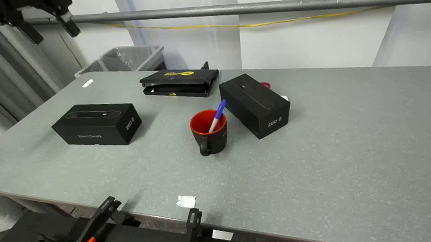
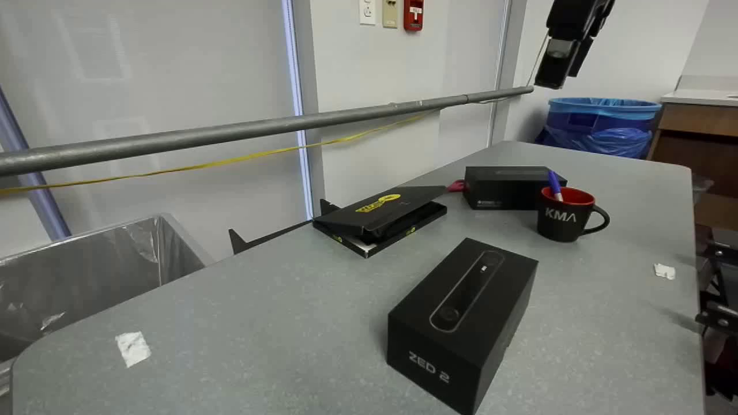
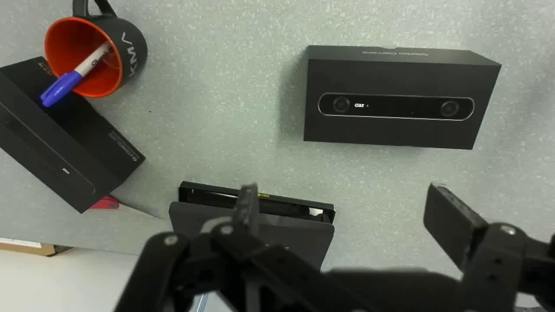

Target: Put the sharpie on the table

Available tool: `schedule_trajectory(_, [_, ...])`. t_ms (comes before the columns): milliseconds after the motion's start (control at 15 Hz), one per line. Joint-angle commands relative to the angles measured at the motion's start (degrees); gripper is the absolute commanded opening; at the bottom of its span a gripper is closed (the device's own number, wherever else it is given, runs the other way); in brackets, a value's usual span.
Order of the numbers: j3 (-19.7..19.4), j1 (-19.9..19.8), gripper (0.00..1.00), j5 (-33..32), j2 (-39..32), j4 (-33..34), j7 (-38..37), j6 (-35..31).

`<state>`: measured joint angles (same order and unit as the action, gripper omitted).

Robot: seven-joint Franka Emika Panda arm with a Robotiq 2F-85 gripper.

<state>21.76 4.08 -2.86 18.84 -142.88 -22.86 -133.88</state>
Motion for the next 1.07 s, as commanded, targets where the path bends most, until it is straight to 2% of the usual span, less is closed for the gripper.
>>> schedule_trajectory(0, [-1.72, 1.72, 1.00, -0.76, -0.18, 0.07, -0.51, 0.18])
schedule_trajectory(267, [-1.61, 1.53, 1.00, -0.73, -0.31, 0.12, -1.35, -0.25])
schedule_trajectory(600, [-1.59, -2.30, 1.00, -5.95, -1.41, -5.93, -12.63, -5.36])
schedule_trajectory(1000, [-5.98, -9.36, 1.00, -14.11, -3.84, -16.45, -25.59, -15.71])
